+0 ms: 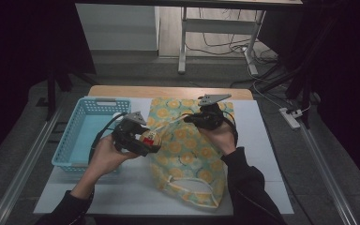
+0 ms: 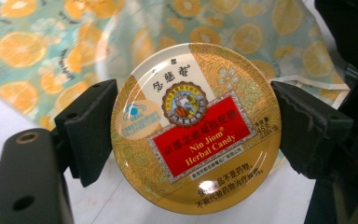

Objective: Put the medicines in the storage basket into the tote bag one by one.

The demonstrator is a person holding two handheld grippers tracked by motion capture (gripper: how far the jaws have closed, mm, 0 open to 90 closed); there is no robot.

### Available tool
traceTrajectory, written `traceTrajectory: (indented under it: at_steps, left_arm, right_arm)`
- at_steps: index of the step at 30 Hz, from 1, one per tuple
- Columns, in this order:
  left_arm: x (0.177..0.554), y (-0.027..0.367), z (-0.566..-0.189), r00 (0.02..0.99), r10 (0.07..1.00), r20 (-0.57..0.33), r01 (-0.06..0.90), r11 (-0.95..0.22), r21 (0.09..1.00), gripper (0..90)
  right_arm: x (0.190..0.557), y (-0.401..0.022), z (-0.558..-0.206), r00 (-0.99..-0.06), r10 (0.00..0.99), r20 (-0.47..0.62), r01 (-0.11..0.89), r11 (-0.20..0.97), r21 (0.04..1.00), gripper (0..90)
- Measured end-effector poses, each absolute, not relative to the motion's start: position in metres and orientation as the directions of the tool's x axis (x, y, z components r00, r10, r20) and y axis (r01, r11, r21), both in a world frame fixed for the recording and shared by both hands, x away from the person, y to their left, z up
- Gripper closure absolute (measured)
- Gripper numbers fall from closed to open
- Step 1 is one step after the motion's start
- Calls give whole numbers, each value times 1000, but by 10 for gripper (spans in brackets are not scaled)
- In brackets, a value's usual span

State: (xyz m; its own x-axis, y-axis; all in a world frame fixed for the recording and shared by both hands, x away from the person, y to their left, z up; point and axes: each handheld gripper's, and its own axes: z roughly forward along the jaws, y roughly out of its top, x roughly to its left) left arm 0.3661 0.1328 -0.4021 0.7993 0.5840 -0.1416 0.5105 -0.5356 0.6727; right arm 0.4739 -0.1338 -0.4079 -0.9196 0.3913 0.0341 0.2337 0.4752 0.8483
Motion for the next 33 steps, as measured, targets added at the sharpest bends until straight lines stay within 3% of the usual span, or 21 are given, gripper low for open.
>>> traceTrajectory:
  at_steps: [33]
  left_arm:
    - [406,46,-442,854,509,-103,450,-626,637,204]
  right_arm:
    - [487,-137,-418,-904,425,48,266,471,841,899]
